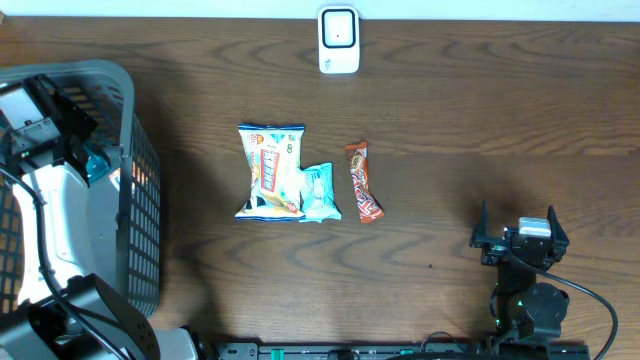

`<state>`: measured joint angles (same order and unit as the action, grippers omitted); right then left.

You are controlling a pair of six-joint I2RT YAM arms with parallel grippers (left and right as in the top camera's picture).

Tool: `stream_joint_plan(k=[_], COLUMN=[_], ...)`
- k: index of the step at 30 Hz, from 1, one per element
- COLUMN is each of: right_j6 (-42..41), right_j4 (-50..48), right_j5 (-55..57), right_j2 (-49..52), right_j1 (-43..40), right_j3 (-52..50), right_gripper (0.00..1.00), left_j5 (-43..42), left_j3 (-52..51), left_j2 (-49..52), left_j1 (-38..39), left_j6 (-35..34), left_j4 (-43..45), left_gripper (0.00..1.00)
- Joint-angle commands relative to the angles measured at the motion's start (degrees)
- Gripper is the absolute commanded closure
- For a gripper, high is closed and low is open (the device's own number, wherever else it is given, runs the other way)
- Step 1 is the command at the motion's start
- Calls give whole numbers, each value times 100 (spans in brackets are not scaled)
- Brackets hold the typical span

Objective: Scan the item barcode
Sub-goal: 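Move the left gripper into the basket and grasp the teal mouthwash bottle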

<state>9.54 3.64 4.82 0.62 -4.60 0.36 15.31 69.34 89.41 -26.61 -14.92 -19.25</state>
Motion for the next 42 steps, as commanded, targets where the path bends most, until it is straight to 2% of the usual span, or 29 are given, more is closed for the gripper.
stream_joint_plan(k=[1,4,7,9,11,14,17,27,37,42], right_j6=[39,39,39,39,39,39,39,39,39,39], right_j4=[20,20,20,20,20,20,20,20,20,20], right_j5=[44,44,44,44,44,44,44,42,44,44], right_j2=[-24,-24,-24,-24,-24,-24,-24,-24,-24,-24], right_j1=[-24,-24,-24,-24,-24,-24,-24,-24,-24,-24], right_j3=[-4,-4,-4,-4,-4,-4,-4,-4,-4,-4], right_gripper=[1,1,1,1,1,1,1,1,1,1], left_j5=[13,13,13,13,15,15,20,39,79,63], left_j3=[46,-17,-66,-66,-66,-66,-63,-31,-31,-31], left_j2=[122,192,254,291,306,306,291,-114,-1355,-2022], left_j1=[-22,-22,-22,-22,-22,-22,-22,-22,-22,-20], left_j6=[284,284,197,199,197,197,199,197,175,-101], left_j4=[22,-33,-37,-37,-57,-61,-48,52,-26,-192], left_gripper=[3,27,30,36,47,54,66,68,68,68])
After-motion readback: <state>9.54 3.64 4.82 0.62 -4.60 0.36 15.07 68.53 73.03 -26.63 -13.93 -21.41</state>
